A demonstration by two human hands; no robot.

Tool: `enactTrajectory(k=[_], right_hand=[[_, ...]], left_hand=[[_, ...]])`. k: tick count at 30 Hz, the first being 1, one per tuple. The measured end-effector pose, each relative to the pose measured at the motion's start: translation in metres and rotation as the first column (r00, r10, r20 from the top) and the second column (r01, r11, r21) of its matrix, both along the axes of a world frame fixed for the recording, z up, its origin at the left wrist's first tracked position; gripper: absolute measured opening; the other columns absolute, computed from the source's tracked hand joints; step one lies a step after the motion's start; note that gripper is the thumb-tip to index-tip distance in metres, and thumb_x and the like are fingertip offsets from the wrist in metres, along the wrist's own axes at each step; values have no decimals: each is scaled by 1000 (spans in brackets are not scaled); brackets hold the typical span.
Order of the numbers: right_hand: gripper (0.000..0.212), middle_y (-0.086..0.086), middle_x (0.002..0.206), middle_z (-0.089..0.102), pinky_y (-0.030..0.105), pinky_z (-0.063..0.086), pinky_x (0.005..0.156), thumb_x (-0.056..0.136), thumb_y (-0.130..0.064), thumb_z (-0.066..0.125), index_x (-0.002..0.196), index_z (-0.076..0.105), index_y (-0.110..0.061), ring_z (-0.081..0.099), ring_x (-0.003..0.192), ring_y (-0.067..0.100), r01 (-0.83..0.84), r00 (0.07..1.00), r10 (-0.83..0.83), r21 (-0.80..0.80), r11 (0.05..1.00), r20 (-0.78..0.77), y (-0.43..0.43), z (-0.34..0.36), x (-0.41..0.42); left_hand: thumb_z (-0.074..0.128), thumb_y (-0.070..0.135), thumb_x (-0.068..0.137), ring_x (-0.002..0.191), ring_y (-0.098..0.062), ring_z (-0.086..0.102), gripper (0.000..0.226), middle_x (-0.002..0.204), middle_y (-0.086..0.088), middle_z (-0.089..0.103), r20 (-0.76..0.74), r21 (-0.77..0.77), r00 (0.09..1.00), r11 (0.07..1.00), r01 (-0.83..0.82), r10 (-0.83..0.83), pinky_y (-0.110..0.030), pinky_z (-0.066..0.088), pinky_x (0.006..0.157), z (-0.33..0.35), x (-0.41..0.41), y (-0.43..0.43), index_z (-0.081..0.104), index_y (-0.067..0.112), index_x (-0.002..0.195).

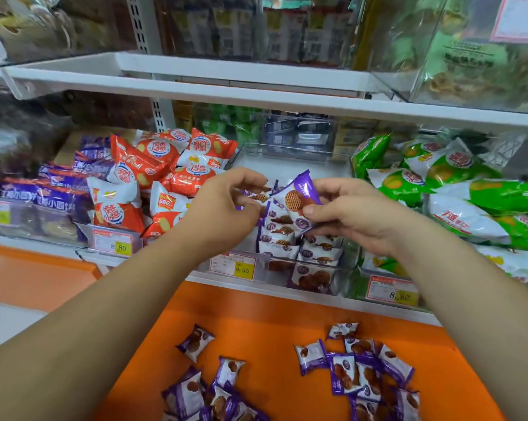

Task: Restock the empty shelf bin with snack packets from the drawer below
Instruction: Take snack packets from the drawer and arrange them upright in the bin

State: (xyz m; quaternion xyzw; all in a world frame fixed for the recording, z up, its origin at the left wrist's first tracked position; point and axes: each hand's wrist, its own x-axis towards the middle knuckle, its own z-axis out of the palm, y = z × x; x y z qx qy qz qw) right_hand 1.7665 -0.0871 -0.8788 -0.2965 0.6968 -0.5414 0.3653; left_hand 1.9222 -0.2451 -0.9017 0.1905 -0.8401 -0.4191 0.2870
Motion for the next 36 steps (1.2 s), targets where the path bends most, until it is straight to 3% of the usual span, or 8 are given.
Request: enactTrajectory(k=[3,8,11,14,17,23,30,36], right_hand=[[38,15,109,77,42,58,92,88,9,68,120,71,-11,73,94,24,-43,999,43,4,999,-32,1,2,0],[40,11,98,79,35,62,78,81,11,75,116,72,-8,74,84,21,-29,1000,28,-89,996,-13,-4,2,7],[37,10,100,79,24,59,74,83,9,75,114,73,-10,76,89,18,-50,995,44,-71,996,-85,-5,-1,5],[31,10,102,78,30,57,80,86,3,75,112,74,-15,74,95,20,9,977,-13,-18,1000,-214,-5,-6,-2],[26,10,99,78,37,60,76,88,-1,75,107,75,-19,75,96,24,31,966,-18,46,998,-258,-3,-11,-9],[24,8,85,76,35,57,76,84,-8,81,107,77,-13,66,68,15,-46,849,119,152,987,-515,-6,-11,-12],[15,-7,76,71,31,57,70,80,-21,86,93,80,-22,66,67,16,-53,679,292,351,935,-674,-10,-16,-11],[18,-8,84,74,30,59,73,71,-24,90,84,78,-26,69,77,14,-24,549,452,528,849,-703,-15,-21,-8]], left_hand=[[70,8,93,89,1,69,35,108,7,71,-7,92,999,994,52,-52,-22,58,85,0,2,3,65,18,126],[79,14,87,97,-29,74,33,104,-10,76,-42,323,991,937,134,-127,-46,61,89,-1,0,12,68,12,118],[77,10,88,87,-32,74,26,103,-25,68,-87,353,991,928,122,-98,-40,63,77,4,1,10,70,16,113],[72,15,93,67,-12,62,31,94,-9,61,59,77,992,992,104,-109,-28,56,58,9,3,4,69,31,119],[76,20,89,69,-10,60,42,94,4,61,270,-171,946,958,228,-177,-22,54,63,8,0,1,64,34,127],[88,20,77,82,-10,68,30,94,7,72,488,-246,861,923,296,-146,-29,59,77,7,-13,-12,74,26,104],[78,13,86,80,6,69,22,88,19,76,581,-222,780,877,425,-231,-18,57,77,-11,-35,-9,81,33,95],[80,16,82,77,-12,72,3,80,4,76,592,-313,802,893,324,-83,-33,61,77,-21,-38,-16,79,15,80]])
